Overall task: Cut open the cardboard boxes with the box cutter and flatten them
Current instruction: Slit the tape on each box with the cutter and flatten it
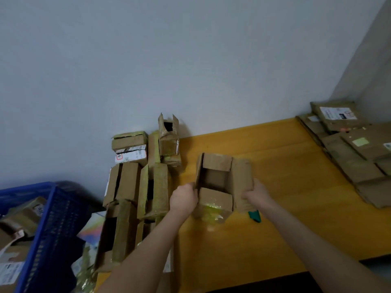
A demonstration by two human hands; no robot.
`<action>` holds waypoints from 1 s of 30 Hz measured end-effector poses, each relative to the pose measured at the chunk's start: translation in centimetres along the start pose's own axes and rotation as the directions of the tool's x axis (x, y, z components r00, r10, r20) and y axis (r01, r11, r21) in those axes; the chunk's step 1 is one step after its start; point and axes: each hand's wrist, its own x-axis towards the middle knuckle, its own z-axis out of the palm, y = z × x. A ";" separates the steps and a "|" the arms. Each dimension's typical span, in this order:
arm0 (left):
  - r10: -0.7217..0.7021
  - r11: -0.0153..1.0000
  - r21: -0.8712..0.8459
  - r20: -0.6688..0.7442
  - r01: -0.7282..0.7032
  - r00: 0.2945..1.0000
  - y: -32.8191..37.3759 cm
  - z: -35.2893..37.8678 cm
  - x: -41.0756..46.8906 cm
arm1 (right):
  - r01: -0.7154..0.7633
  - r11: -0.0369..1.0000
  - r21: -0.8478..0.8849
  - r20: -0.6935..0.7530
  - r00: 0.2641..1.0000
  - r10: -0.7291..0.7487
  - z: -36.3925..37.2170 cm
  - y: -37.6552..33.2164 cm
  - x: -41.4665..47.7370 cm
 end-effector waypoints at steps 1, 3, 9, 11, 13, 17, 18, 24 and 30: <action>0.046 0.998 0.031 -0.025 -0.046 0.999 0.4 -0.7 0.0 | 0.047 0.993 -0.108 -0.083 0.995 -0.056 0.1 -0.3 0.1; 0.148 0.984 0.114 -0.081 -0.139 0.986 1.2 -2.6 0.1 | 0.089 0.884 -0.458 -0.219 0.953 -0.209 -0.2 -1.7 -0.3; 0.364 0.893 0.352 -0.200 -0.280 0.910 4.8 -8.6 -0.4 | 0.053 0.505 -0.861 -0.217 0.860 -0.461 -2.4 -9.0 -2.9; 0.423 0.856 0.413 -0.210 -0.312 0.881 5.7 -10.1 -0.9 | 0.030 0.488 -0.872 -0.233 0.851 -0.470 -3.1 -10.6 -3.4; 0.489 0.803 0.491 -0.220 -0.337 0.844 6.4 -11.4 -1.2 | 0.006 0.457 -0.889 -0.254 0.825 -0.504 -3.6 -11.7 -3.7; 0.545 0.754 0.565 -0.252 -0.336 0.799 7.6 -13.0 -2.1 | 0.019 0.474 -0.880 -0.295 0.761 -0.578 -4.7 -13.0 -4.2; 0.546 0.760 0.557 -0.269 -0.334 0.793 7.6 -13.2 -2.1 | 0.046 0.490 -0.871 -0.288 0.760 -0.582 -5.0 -13.1 -4.4; 0.501 0.821 0.474 -0.335 -0.317 0.798 6.3 -13.5 -0.9 | 0.276 0.669 -0.690 -0.251 0.775 -0.579 -4.4 -12.5 -5.5; 0.073 0.957 -0.230 -0.397 -0.176 0.915 5.5 -12.8 -1.0 | 0.405 0.881 -0.246 -0.404 0.783 -0.473 -3.9 -11.0 -5.0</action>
